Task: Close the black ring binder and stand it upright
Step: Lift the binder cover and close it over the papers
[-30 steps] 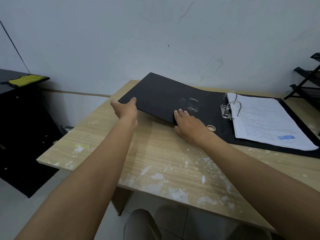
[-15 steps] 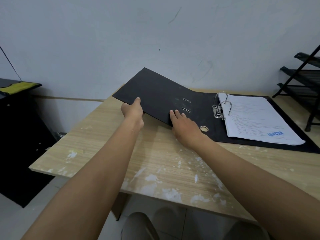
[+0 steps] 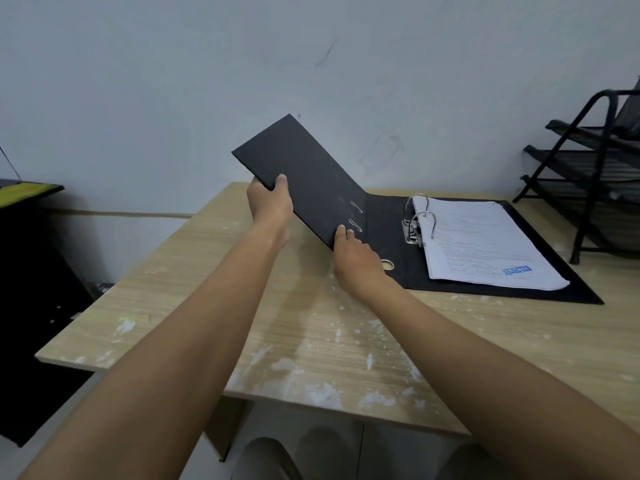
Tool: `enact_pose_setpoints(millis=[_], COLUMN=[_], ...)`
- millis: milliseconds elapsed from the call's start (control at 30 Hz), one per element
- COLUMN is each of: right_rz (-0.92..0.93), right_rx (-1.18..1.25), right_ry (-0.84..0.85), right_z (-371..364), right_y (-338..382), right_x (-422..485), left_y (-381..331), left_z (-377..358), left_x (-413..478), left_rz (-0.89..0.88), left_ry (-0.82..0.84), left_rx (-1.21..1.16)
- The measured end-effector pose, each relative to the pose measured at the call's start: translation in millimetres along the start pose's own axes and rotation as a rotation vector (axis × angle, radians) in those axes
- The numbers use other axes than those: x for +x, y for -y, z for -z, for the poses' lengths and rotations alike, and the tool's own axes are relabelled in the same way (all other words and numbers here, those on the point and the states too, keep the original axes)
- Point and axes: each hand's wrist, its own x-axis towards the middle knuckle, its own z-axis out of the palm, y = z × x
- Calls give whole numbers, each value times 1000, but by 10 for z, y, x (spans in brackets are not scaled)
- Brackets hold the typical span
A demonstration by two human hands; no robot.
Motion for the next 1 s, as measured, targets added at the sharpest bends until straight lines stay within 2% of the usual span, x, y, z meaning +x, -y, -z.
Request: enact_pose_setpoints(millis=[400,633,1000], right_rz=[-98,-177,-214], right_rx=[213,431,609], right_ry=[-63,-107,-141], right_z=[138,154,147], right_y=[-115,-218,-377], right_x=[-106,-90,-172], left_y=[-295,-401,-268], left_z=[-483,-853,-1174], left_x=[-151,-333,-592], left_rz=[-158,-231,-302], left_ry=[220,328,571], left_rx=[248,356,511])
